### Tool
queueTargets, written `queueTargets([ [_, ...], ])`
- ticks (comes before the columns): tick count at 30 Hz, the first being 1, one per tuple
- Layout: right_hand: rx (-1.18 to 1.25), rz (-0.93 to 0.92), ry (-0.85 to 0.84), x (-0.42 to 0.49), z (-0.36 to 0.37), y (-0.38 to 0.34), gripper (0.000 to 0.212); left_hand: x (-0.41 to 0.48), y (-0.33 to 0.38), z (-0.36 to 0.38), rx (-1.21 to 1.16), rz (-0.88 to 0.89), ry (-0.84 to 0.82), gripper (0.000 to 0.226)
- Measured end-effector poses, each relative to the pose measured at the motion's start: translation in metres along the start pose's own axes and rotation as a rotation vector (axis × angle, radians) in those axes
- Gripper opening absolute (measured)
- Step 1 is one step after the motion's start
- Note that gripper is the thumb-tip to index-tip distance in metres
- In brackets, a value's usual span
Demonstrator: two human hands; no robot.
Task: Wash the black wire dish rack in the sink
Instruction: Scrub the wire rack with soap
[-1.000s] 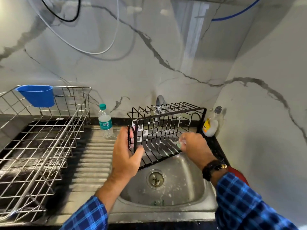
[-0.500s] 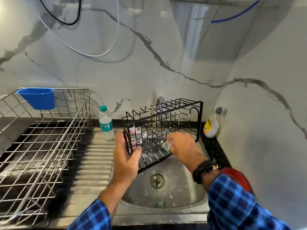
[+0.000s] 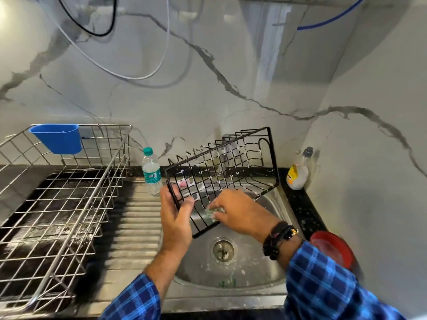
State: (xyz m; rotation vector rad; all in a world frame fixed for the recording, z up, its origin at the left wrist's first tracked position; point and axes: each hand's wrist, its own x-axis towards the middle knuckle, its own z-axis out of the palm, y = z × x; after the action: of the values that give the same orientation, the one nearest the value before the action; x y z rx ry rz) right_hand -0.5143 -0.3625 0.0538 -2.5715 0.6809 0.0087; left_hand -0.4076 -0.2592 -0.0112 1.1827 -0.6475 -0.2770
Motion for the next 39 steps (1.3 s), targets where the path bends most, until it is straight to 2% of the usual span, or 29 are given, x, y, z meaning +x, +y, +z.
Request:
queueTargets([
  [3, -0.026, 0.033, -0.028, 0.0, 0.003, -0.008, 0.02, 0.0, -0.004, -0.004, -0.033, -0.043, -0.024, 0.029],
  [8, -0.051, -0.065, -0.041, -0.014, -0.005, -0.005, 0.011, 0.0, -0.017, -0.008, -0.072, -0.16, 0.006, 0.05],
  [12, -0.079, -0.058, -0.078, -0.021, -0.015, 0.001, 0.014, -0.004, -0.018, 0.002, -0.213, -0.252, 0.067, 0.026],
  [16, -0.379, -0.096, -0.089, -0.025, -0.005, -0.002, 0.034, 0.0, -0.028, 0.001, -0.356, -0.381, -0.003, 0.012],
  [19, -0.558, -0.167, 0.007, -0.022, -0.008, 0.002, 0.033, 0.005, -0.036, 0.001, -0.405, -0.537, -0.081, 0.014],
  [21, -0.693, -0.203, 0.082, -0.018, -0.01, 0.01, 0.041, 0.011, -0.041, -0.002, -0.373, -0.655, -0.204, 0.022],
  [24, -0.767, -0.235, 0.076, -0.014, -0.008, 0.014, 0.043, 0.022, -0.038, -0.014, -0.151, -0.842, -0.361, 0.062],
  [26, -0.811, -0.308, 0.062, -0.015, -0.006, 0.015, 0.037, 0.029, -0.034, -0.024, -0.02, -0.881, -0.323, 0.088],
  [28, -0.814, -0.395, 0.037, -0.019, -0.007, 0.015, 0.032, 0.038, -0.034, -0.036, 0.101, -0.829, -0.274, 0.104],
  [30, -0.763, -0.473, -0.028, -0.025, -0.007, 0.017, 0.024, 0.046, -0.033, -0.044, 0.261, -0.709, -0.319, 0.092],
  [33, -0.758, -0.598, -0.105, -0.033, 0.001, 0.017, 0.014, 0.063, -0.028, -0.048, 0.558, -0.537, -0.568, 0.042],
  [34, -0.787, -0.638, -0.146, -0.037, 0.006, 0.018, 0.011, 0.066, -0.024, -0.047, 0.618, -0.53, -0.659, 0.034],
  [36, -0.834, -0.671, -0.268, -0.046, 0.017, 0.023, 0.006, 0.069, -0.019, -0.042, 0.583, -0.602, -0.747, 0.048],
  [38, -0.85, -0.653, -0.311, -0.052, 0.018, 0.03, 0.005, 0.065, -0.025, -0.035, 0.367, -0.71, -0.623, 0.051],
  [39, -0.859, -0.621, -0.325, -0.054, 0.016, 0.033, 0.009, 0.06, -0.026, -0.031, 0.311, -0.686, -0.589, 0.045],
])
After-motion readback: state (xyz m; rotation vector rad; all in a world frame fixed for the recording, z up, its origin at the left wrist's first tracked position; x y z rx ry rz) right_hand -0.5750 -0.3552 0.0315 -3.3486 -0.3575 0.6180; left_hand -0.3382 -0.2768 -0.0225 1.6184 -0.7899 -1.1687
